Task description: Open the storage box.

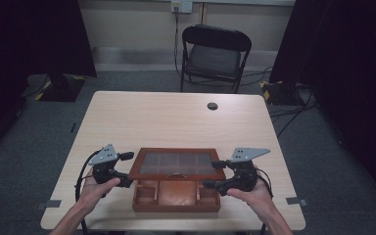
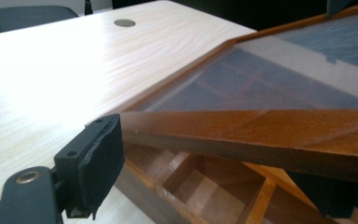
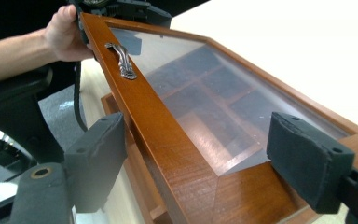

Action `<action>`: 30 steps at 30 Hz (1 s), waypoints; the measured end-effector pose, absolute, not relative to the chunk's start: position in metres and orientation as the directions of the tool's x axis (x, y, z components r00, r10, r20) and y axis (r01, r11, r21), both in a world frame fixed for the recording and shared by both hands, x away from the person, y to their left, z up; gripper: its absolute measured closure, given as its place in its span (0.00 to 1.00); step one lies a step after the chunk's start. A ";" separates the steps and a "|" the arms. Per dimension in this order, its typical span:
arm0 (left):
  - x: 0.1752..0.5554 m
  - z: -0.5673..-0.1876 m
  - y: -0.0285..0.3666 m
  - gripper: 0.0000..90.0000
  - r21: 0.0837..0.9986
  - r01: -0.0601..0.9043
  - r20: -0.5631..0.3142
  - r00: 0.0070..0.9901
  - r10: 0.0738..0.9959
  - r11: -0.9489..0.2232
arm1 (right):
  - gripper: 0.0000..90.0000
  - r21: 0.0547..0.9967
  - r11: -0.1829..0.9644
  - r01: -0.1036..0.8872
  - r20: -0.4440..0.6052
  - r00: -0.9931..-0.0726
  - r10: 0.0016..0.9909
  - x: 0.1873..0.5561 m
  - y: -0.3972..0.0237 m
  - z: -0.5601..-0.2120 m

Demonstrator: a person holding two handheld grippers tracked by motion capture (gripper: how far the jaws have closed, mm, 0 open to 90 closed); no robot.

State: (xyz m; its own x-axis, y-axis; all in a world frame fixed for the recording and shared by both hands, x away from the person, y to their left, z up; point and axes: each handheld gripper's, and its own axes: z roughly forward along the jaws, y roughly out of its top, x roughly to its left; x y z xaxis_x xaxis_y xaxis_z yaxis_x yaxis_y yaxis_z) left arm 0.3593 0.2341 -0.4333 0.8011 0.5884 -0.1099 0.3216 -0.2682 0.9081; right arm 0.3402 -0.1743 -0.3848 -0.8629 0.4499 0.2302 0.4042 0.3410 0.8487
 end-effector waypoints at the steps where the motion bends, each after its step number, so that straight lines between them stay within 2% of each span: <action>1: 0.360 -0.432 0.234 0.17 0.908 0.328 -0.121 0.800 0.587 -0.260 | 0.22 0.850 0.343 0.400 0.225 -0.864 0.451 0.341 -0.174 -0.384; 7: 0.362 -0.431 0.231 0.17 0.912 0.333 -0.135 0.793 0.594 -0.238 | 0.17 0.851 0.345 0.397 0.220 -0.865 0.451 0.347 -0.174 -0.383; 16: 0.365 -0.428 0.231 0.17 0.912 0.338 -0.142 0.792 0.594 -0.232 | 0.17 0.857 0.342 0.385 0.214 -0.871 0.443 0.350 -0.176 -0.382; 20: 0.367 -0.428 0.231 0.22 0.914 0.352 -0.173 0.789 0.590 -0.202 | 0.17 0.848 0.371 0.378 0.174 -0.860 0.479 0.353 -0.176 -0.379; 23: 0.368 -0.426 0.232 0.26 0.916 0.354 -0.184 0.790 0.585 -0.190 | 0.17 0.851 0.352 0.391 0.196 -0.856 0.477 0.359 -0.177 -0.381; 30: 0.374 -0.418 0.231 0.27 0.915 0.338 -0.153 0.797 0.585 -0.221 | 0.19 0.854 0.332 0.399 0.203 -0.845 0.494 0.368 -0.179 -0.383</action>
State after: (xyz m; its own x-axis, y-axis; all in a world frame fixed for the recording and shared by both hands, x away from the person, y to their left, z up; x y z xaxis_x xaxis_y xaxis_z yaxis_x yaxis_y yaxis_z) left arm 0.3745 0.2308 -0.4182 0.7967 0.5847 -0.1529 0.3378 -0.2212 0.9149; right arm 0.3681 -0.1790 -0.3831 -0.8455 0.4938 0.2033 0.3995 0.3322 0.8545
